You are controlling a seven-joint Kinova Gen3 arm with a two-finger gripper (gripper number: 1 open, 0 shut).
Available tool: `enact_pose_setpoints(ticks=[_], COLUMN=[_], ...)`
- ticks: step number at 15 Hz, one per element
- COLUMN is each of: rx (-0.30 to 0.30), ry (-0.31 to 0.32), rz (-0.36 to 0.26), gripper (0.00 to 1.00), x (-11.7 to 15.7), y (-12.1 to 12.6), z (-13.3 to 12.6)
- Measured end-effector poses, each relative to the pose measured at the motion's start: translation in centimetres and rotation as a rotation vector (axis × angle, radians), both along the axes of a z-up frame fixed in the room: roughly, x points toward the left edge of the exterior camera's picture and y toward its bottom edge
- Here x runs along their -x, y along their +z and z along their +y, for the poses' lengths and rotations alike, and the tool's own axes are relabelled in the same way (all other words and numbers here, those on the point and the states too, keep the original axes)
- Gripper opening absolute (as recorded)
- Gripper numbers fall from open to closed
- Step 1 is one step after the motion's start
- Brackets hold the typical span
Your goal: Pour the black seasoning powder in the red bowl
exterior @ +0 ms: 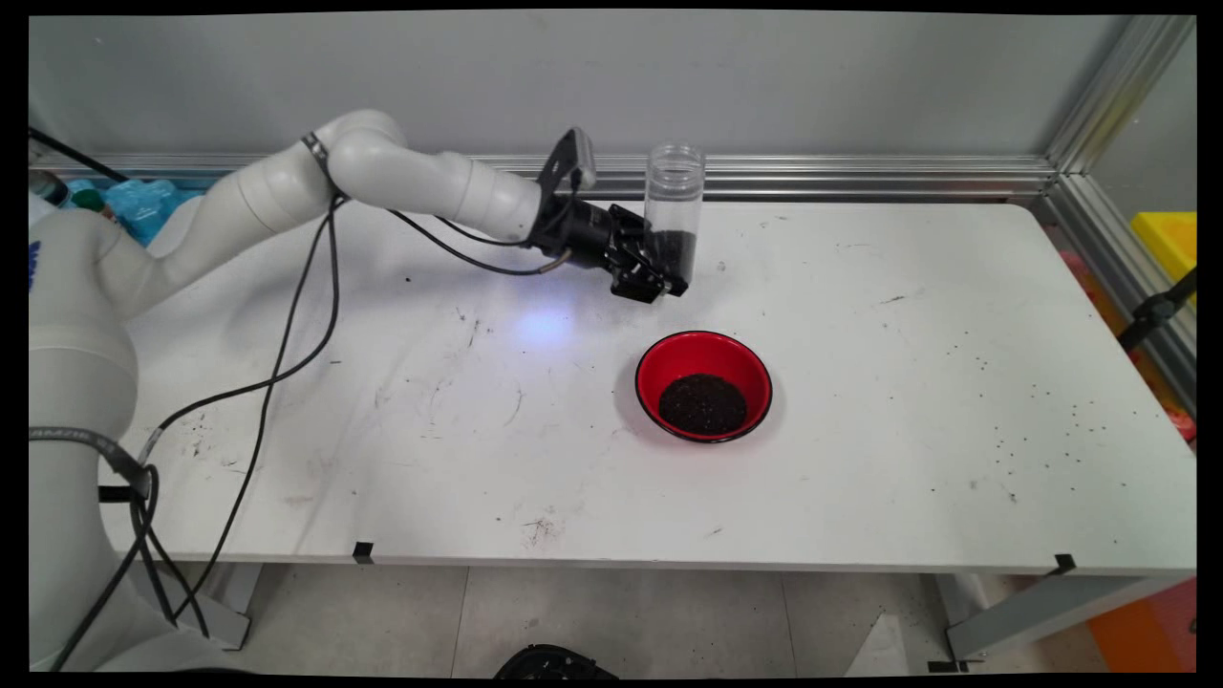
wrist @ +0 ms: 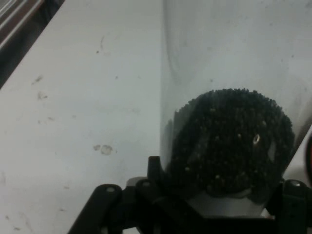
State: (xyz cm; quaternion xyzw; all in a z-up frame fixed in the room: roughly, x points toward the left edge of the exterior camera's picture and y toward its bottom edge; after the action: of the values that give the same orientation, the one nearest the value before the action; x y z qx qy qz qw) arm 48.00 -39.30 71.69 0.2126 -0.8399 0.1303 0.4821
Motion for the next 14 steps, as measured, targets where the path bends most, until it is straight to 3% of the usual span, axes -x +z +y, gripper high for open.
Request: enact_pose_setpoints(ticks=[7,14], rx=[0.074,0.213], ry=[-0.024,-0.066], rz=[-0.012,-0.067], gripper=[0.0,0.0], x=[-1.7,-2.5], y=[3.5,6.3], z=[0.7,0.8])
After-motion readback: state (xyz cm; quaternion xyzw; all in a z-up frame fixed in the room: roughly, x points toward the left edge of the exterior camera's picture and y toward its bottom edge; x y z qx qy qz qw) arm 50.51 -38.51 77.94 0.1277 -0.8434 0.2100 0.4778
